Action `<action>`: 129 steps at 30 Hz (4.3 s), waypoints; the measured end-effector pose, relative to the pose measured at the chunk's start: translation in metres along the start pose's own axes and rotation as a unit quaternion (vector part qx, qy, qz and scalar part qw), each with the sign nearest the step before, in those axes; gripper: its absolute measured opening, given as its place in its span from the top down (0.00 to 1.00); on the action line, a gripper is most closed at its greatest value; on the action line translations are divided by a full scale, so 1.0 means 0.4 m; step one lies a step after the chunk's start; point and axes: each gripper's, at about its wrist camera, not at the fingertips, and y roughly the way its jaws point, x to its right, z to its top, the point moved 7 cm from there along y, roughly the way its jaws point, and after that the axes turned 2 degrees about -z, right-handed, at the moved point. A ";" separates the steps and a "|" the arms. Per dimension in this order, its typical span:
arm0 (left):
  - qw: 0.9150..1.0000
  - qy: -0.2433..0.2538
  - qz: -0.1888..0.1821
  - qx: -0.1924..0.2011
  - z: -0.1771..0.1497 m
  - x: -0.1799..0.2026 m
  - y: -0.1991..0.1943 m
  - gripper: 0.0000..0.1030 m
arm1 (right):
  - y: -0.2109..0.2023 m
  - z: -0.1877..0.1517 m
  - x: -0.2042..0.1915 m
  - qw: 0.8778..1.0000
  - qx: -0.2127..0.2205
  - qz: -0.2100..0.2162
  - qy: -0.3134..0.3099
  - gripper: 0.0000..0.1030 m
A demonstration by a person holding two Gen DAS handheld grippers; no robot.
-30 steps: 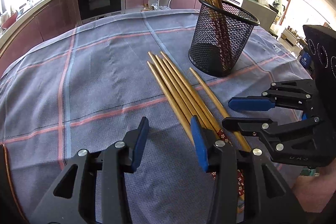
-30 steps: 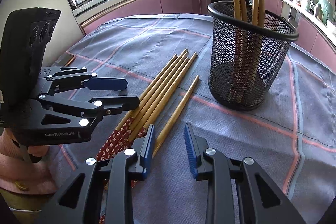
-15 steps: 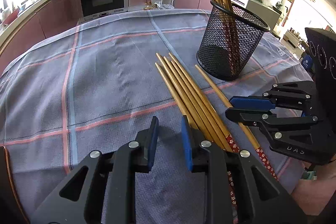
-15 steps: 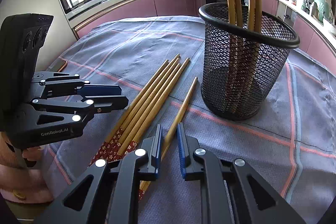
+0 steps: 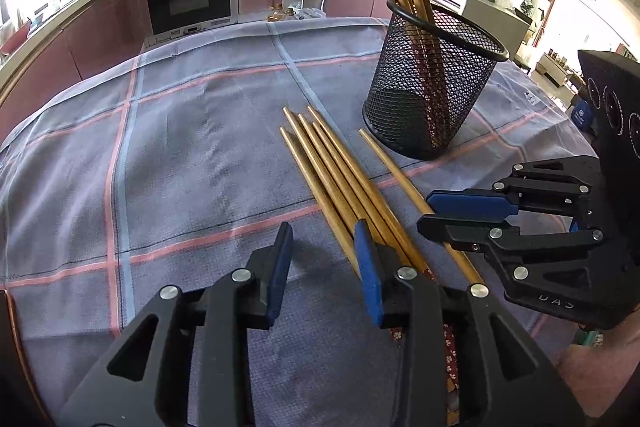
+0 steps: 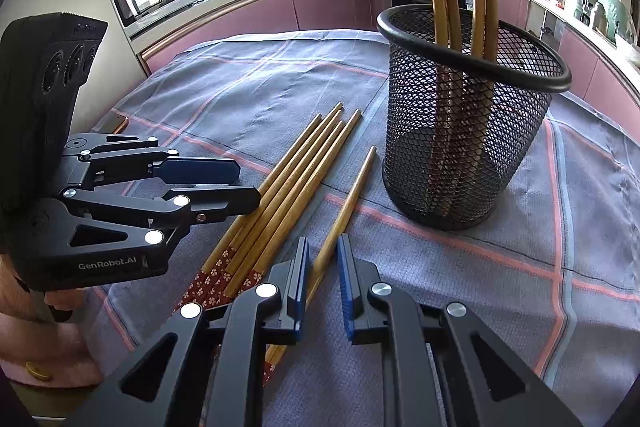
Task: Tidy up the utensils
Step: 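Open both grippers and return them to the remaining chopsticks, then grasp a chopstick with the left gripper while the right gripper grasps another, then lower the left chopstick into the mesh cup while the right gripper lowers its own, then open both grippers and move them back to the chopsticks on the cloth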
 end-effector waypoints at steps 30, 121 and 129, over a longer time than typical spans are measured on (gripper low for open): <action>0.999 -0.041 -0.001 0.028 0.016 -0.022 -0.064 0.93 | -0.043 0.023 -0.001 0.998 0.033 0.039 0.028 0.95; 0.992 -0.006 -0.086 0.095 0.383 0.118 -0.124 0.93 | -0.207 0.310 0.230 0.987 0.148 0.019 0.061 0.93; 0.988 -0.004 -0.052 0.144 0.350 0.092 -0.184 0.61 | -0.233 0.279 0.221 0.984 0.160 0.028 0.066 0.84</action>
